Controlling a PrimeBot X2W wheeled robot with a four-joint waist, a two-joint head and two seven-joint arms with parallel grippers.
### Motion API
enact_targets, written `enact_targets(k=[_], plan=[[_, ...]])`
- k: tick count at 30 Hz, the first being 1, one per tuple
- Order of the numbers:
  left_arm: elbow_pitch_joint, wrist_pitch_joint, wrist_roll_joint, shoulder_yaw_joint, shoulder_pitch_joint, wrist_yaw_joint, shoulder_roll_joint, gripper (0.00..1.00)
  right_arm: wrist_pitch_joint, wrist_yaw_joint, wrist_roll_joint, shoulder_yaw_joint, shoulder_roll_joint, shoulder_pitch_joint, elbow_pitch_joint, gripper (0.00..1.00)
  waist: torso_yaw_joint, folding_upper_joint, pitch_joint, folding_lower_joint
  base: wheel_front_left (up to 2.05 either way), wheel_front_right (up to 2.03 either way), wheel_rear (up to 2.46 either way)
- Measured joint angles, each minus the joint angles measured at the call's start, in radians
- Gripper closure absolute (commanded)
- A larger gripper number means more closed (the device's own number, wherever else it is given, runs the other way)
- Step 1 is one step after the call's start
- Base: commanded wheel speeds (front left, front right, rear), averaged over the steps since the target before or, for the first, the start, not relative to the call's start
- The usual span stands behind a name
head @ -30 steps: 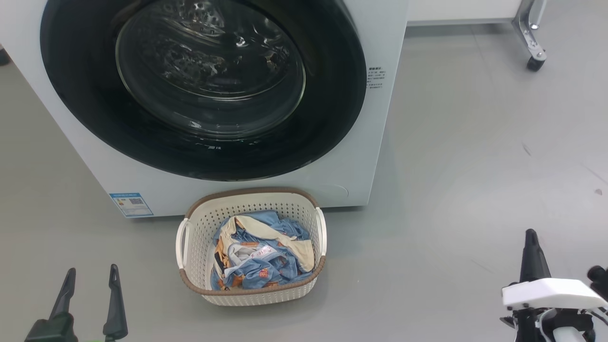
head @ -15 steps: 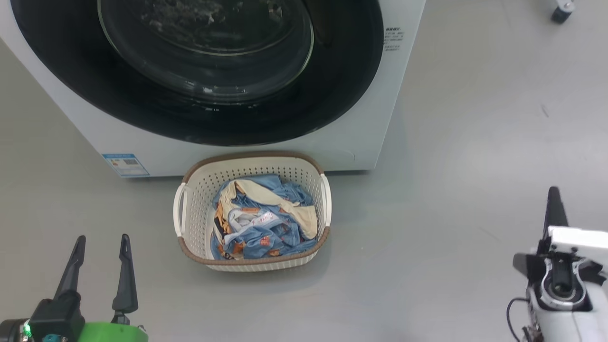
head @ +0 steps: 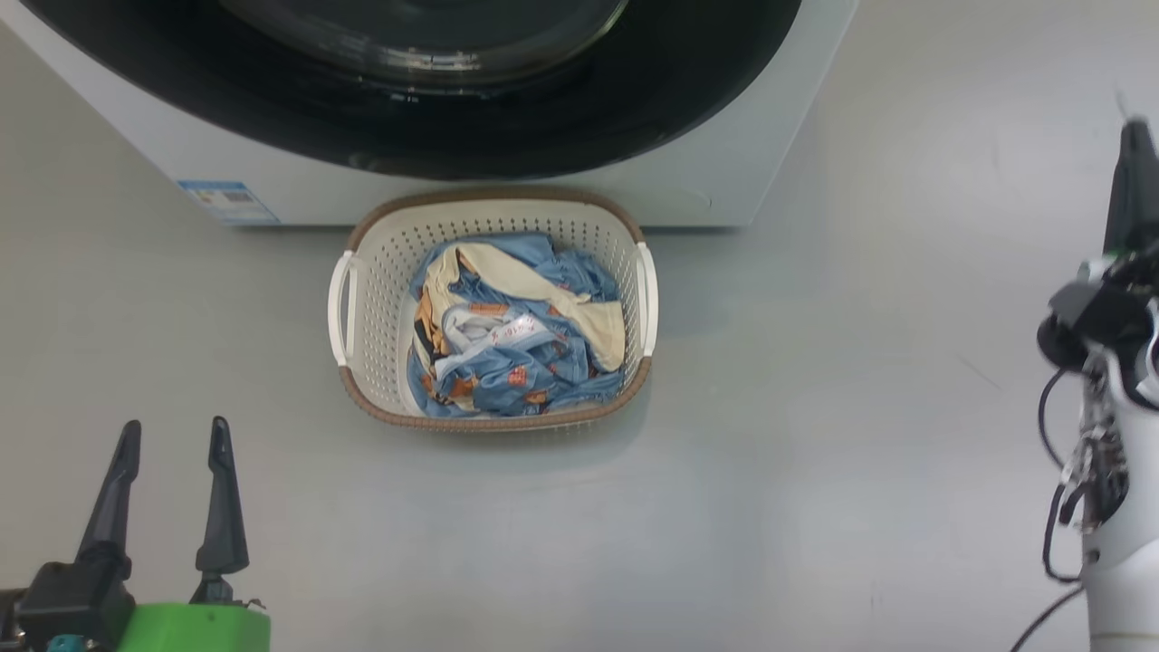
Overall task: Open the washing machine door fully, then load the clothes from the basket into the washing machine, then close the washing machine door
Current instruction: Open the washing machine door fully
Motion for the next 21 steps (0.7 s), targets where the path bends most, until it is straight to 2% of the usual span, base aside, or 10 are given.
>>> enact_targets(k=[7, 21], plan=[[-0.04, 0.0, -0.007, 0.008, -0.037, 0.0, 0.011, 0.0, 0.093, 0.0, -0.006, 0.068, -0.057, -0.134, -0.008, 1.0, 0.015, 0.0, 0.094, 0.0, 0.0, 0.0, 0.0], [-0.074, 0.0, -0.02, 0.029, -0.091, 0.0, 0.019, 0.0, 0.21, 0.0, -0.014, 0.168, -0.055, -0.309, 0.01, 1.0, 0.047, 0.0, 0.206, 0.0, 0.0, 0.0, 0.0]])
